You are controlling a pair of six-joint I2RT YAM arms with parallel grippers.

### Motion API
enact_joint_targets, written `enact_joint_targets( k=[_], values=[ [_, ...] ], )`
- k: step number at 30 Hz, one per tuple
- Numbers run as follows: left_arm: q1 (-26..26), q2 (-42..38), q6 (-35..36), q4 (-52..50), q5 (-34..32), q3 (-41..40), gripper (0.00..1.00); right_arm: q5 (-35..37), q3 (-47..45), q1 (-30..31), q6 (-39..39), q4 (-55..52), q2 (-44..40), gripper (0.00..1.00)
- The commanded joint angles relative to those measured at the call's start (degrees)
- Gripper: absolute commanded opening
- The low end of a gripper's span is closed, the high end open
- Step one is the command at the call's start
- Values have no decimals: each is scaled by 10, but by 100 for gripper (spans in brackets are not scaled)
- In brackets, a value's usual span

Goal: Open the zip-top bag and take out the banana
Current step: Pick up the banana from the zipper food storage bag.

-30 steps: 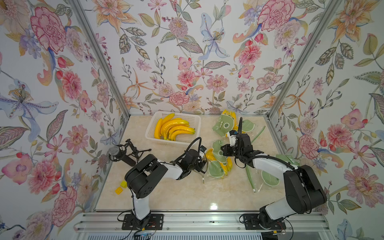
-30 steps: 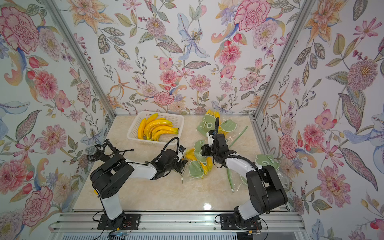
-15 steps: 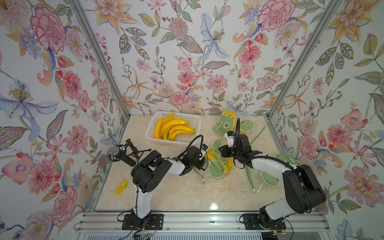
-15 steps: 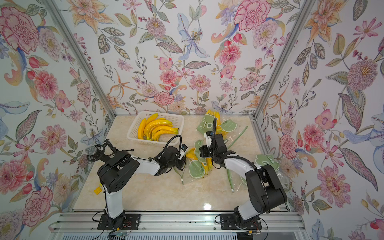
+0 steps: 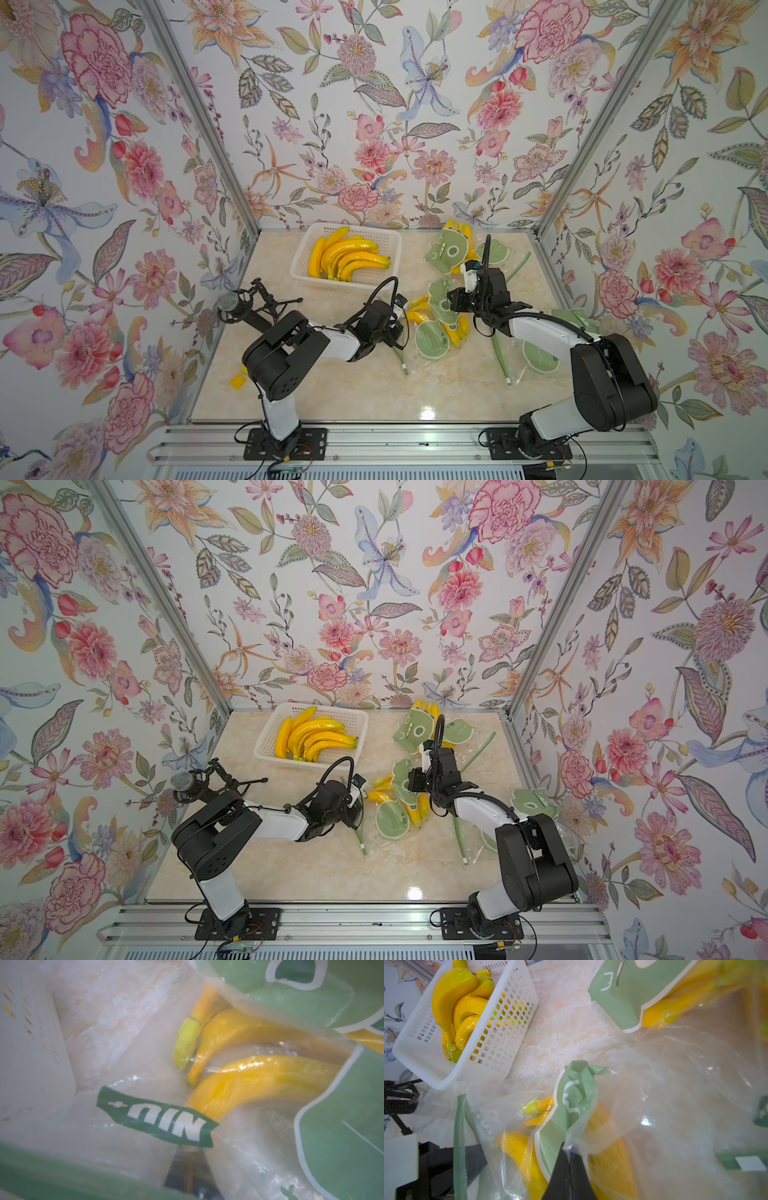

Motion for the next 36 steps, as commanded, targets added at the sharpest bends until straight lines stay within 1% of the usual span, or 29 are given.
enact_joint_targets(
  k=[1, 5, 9, 13, 14, 18, 22, 29, 32, 36],
  values=[
    [-9, -37, -21, -9, -41, -24, 0, 22, -18, -13, 11, 2, -22, 0],
    [-10, -70, -43, -33, -81, -46, 0, 30, -29, -26, 13, 2, -33, 0],
    [-10, -97, -74, -84, -137, -54, 0, 40, -37, -40, 22, 0, -43, 0],
    [-10, -124, -109, -130, -167, -69, 0, 47, -44, -55, 33, -1, -54, 0],
    [-10, -151, -119, -143, -175, -74, 0, 50, -46, -59, 35, 0, -56, 0],
    [-10, -202, -155, -200, -227, -89, 0, 58, -52, -71, 36, -1, -66, 0],
    [-8, -256, -173, -242, -264, -102, 0, 58, -56, -80, 37, -1, -69, 0],
    [18, -356, -222, -321, -336, -113, 0, 50, -63, -83, 38, 0, -74, 0],
    [39, -408, -228, -340, -341, -115, 0, 45, -68, -81, 38, 2, -79, 0],
    [90, -456, -195, -350, -311, -89, 0, 45, -73, -77, 37, 3, -85, 0]
  ],
)
